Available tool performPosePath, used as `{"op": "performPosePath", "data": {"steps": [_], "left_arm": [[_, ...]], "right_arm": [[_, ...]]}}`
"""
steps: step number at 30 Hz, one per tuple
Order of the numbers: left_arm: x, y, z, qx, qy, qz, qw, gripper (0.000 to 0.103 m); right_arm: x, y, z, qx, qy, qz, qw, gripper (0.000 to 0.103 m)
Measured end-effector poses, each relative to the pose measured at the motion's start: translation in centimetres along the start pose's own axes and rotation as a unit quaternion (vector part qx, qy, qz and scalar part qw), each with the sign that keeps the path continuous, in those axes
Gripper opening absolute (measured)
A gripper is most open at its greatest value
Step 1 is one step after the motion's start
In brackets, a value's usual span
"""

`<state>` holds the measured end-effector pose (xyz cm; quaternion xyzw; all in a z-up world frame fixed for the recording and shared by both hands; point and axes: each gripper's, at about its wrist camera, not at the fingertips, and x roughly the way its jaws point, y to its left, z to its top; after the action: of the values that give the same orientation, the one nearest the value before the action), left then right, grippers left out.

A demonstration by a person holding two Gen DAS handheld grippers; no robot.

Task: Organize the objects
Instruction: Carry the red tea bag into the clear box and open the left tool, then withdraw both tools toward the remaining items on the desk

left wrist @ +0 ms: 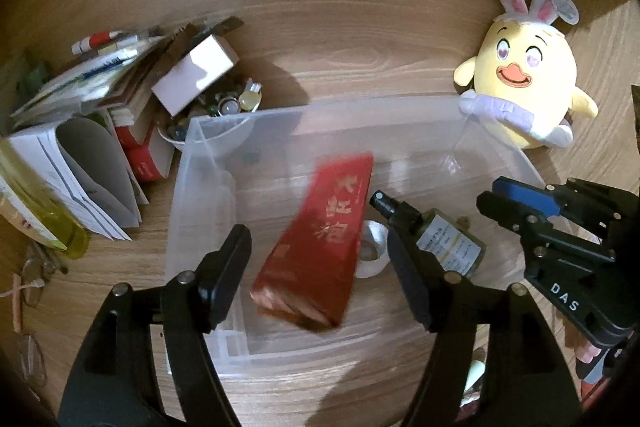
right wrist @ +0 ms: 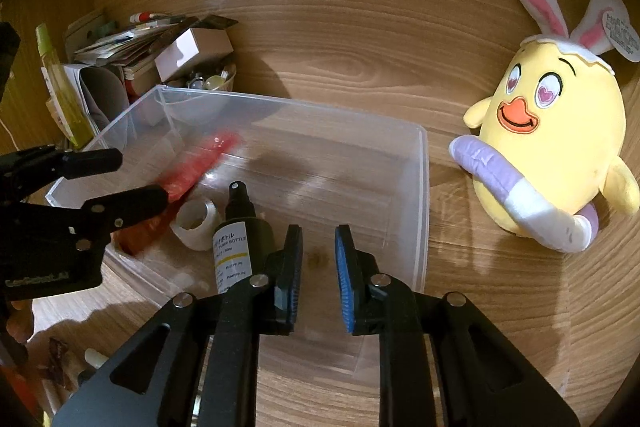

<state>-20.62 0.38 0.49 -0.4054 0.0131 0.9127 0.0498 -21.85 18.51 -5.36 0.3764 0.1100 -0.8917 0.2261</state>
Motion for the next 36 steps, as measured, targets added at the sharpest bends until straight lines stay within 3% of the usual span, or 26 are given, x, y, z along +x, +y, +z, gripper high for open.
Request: {"op": "performPosePath", "data": {"steps": [5, 8, 15, 22, 36], "left_arm": [[-1.8, 0.0, 0.0, -0.001, -0.013, 0.001, 0.9999, 0.073], [-3.1, 0.1, -0.2, -0.004, -0.026, 0.006, 0.9996, 0.080], [-6.1, 0.4, -1.5, -0.006, -0.048, 0.022, 0.9986, 0.093], [-8.2, 1.4, -4.0, -0.030, -0.046, 0.014, 0.9984, 0.095], [-10.3, 0.6, -11.8, -0.042, -0.011, 0.031, 0.9986, 0.095]], "right_arm": [[-1.0, -0.1, 0.1, 0.003, -0.014, 0.001, 1.000, 0.033], [-2.1, -0.1, 0.2, 0.006, -0.028, 0.002, 1.000, 0.047], [-4.8, -0.1, 0.0, 0.009, -0.056, 0.006, 0.998, 0.069], [-7.8, 0.3, -1.6, 0.004, -0.075, 0.013, 0.997, 0.080], [-10.9, 2.5, -6.5, -0.004, -0.076, 0.041, 0.996, 0.081]]}}
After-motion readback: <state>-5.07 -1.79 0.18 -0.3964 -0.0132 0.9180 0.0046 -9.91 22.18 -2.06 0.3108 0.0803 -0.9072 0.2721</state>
